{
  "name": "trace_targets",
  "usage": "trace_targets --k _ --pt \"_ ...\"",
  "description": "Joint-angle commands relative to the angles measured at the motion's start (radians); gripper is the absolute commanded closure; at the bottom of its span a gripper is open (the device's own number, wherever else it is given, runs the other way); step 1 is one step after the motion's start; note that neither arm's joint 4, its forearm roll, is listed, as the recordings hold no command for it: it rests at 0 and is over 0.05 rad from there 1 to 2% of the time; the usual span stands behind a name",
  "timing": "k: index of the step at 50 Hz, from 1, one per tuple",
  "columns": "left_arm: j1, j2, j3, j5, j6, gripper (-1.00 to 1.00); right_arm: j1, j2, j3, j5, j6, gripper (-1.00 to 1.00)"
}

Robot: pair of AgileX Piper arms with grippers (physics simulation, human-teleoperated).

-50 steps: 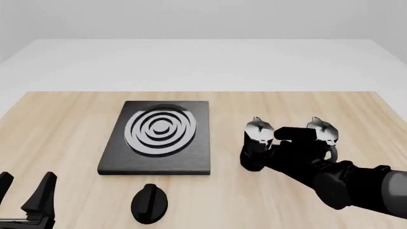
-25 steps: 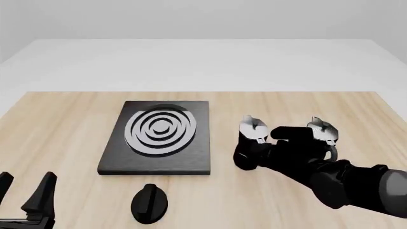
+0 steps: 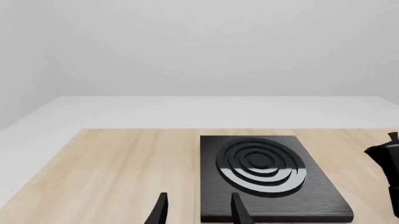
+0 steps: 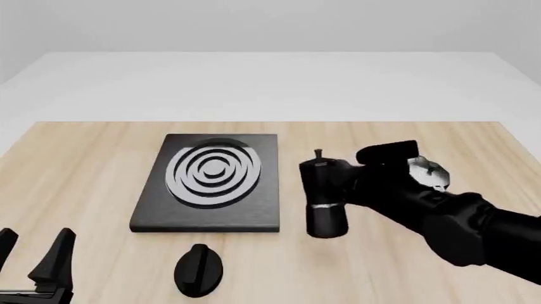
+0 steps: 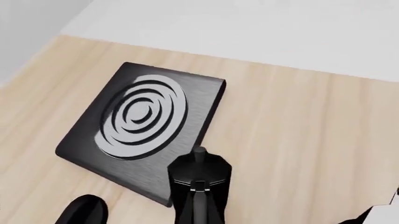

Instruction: Put both moka pots on the stove.

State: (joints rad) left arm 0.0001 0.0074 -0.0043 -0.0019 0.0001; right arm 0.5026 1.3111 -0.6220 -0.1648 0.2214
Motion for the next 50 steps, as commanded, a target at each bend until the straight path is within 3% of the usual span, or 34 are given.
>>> trace_targets --k 1,16,26,37,50 --pt "0.0 0.0 0.0 0.0 0.0 -1.0 0.013 -0.043 -0.11 0.049 -0.062 1.0" --pt "0.0 0.0 0.0 0.0 0.0 -1.0 0.013 0.041 -0.292 0.074 -0.159 1.0" --pt "0.0 0.0 0.0 0.0 0.0 -1.0 0.01 0.166 -0.468 0.073 -0.166 1.0" --pt "0.0 0.0 0.0 0.0 0.0 -1.0 0.055 0.313 -0.681 0.086 -0.215 1.0" --pt "0.0 0.0 0.0 0.0 0.0 -1.0 0.094 0.53 -0.954 0.131 -0.214 1.0"
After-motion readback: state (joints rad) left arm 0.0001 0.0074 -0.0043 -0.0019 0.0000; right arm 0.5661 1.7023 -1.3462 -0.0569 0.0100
